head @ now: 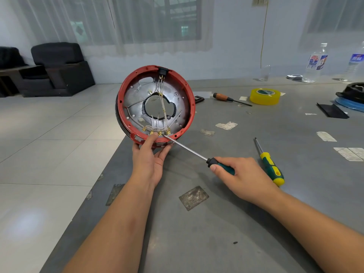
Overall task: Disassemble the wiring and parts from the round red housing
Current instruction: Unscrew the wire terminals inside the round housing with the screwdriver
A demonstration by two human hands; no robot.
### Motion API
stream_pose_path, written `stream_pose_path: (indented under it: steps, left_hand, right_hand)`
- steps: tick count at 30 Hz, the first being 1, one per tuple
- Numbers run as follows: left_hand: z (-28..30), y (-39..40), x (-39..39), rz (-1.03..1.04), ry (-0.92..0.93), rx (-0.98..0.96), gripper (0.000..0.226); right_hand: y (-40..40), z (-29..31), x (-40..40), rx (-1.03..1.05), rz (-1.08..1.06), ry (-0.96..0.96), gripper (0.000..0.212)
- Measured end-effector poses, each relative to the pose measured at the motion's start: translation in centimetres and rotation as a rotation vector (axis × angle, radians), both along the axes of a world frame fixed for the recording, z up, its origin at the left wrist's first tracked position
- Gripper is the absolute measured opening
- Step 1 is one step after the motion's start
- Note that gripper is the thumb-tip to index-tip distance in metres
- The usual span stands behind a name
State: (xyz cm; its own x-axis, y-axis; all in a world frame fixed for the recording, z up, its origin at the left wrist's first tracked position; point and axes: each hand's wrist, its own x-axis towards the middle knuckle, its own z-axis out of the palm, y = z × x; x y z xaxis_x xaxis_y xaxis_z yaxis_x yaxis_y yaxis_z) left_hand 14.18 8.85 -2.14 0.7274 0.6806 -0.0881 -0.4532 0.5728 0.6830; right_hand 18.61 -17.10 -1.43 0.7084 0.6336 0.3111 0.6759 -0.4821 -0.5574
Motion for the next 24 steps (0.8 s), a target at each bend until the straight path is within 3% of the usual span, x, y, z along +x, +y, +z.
stream_pose_path:
  steps: [7, 14, 24]
  left_hand:
    - [0.1, -0.1, -0.4, -0.044, 0.003, 0.070, 0.056]
    - [0.2, -0.1, -0.5, -0.028, -0.001, 0.060, 0.065]
    - [0.5, -0.3, -0.6, -0.023, -0.008, 0.085, 0.063]
  right_hand:
    - [-0.6, 0.5, 0.2, 0.016, 0.014, -0.038, 0.023]
    - [-1.0, 1.1, 0.3, -0.046, -0.075, -0.174, 0.056]
    - [-1.0, 1.0, 0.4, -0.036, -0.075, -0.163, 0.059]
